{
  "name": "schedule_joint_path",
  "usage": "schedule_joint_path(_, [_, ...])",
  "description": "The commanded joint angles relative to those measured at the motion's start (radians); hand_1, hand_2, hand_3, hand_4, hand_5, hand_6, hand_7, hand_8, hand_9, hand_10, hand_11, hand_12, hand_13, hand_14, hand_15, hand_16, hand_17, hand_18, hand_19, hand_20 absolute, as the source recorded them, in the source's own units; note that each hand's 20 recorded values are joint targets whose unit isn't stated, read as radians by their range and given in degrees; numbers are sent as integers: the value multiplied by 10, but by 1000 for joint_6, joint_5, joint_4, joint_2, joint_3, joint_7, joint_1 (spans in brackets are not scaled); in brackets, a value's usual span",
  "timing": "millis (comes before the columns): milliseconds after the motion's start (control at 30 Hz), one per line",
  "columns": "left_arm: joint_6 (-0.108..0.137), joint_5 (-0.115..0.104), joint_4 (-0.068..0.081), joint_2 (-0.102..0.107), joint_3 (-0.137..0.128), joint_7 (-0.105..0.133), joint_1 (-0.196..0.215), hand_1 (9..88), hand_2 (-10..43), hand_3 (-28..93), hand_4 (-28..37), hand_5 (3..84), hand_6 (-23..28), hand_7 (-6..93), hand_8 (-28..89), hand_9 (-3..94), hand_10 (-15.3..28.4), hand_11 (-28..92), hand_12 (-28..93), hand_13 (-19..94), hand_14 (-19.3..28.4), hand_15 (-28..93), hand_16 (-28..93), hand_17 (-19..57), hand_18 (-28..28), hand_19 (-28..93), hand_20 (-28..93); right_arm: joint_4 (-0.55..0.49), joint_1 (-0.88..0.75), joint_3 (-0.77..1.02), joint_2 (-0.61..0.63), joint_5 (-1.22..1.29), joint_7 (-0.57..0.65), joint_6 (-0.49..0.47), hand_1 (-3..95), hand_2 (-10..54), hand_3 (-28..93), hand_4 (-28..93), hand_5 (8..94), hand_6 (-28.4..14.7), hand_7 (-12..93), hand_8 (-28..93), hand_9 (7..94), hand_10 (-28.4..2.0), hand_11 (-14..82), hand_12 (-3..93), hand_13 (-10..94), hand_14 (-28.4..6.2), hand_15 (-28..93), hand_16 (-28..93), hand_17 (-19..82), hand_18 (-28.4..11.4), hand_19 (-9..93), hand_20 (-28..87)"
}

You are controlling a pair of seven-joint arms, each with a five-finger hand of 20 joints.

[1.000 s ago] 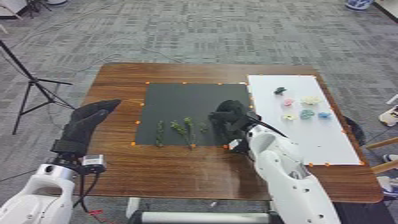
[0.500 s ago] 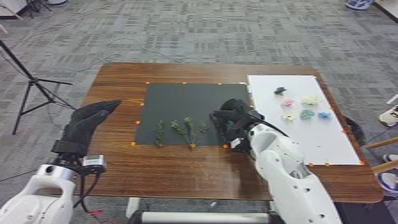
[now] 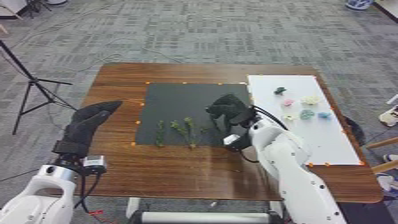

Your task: Arrange flowers

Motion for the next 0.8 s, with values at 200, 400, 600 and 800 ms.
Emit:
schedule_joint_path(200, [-13, -4, -1, -4, 10, -3, -2, 249, -95, 671, -229, 458, 24, 173, -76, 369, 110, 143, 133, 281, 130, 71, 35, -11, 100, 0, 141, -142, 31, 133, 137, 0, -129, 174, 243, -22, 641, -101, 576, -51, 244, -52, 694, -156, 100, 147, 895, -59, 522, 338, 592, -171, 932, 547])
schedule_joint_path(400, [-4, -6, -4, -5, 4, 4, 4, 248, -95, 672, -230, 458, 24, 173, -76, 369, 110, 144, 133, 282, 130, 71, 35, -11, 100, 0, 141, -86, -42, 248, 314, -330, -294, 194, 339, -79, 683, -138, 541, -23, 303, -77, 667, -126, 136, 181, 825, -54, 558, 335, 535, -158, 932, 517])
schedule_joint_path(600, [3, -7, -7, -10, -2, 5, 13, 249, -95, 671, -229, 458, 23, 173, -75, 369, 109, 143, 132, 282, 129, 71, 35, -11, 100, 0, 141, -63, -154, 313, 453, -439, -345, 209, 366, -95, 697, -172, 530, 1, 348, -103, 672, -120, 239, 233, 804, -54, 592, 333, 523, -159, 932, 515])
schedule_joint_path(800, [-3, -6, -7, -11, 0, 7, 9, 249, -95, 672, -230, 458, 24, 174, -76, 370, 110, 146, 134, 287, 132, 77, 39, -11, 100, 0, 142, -28, -211, 325, 502, -459, -365, 199, 357, -95, 698, -195, 549, 1, 368, -110, 683, -116, 320, 277, 802, -52, 621, 339, 530, -165, 932, 539])
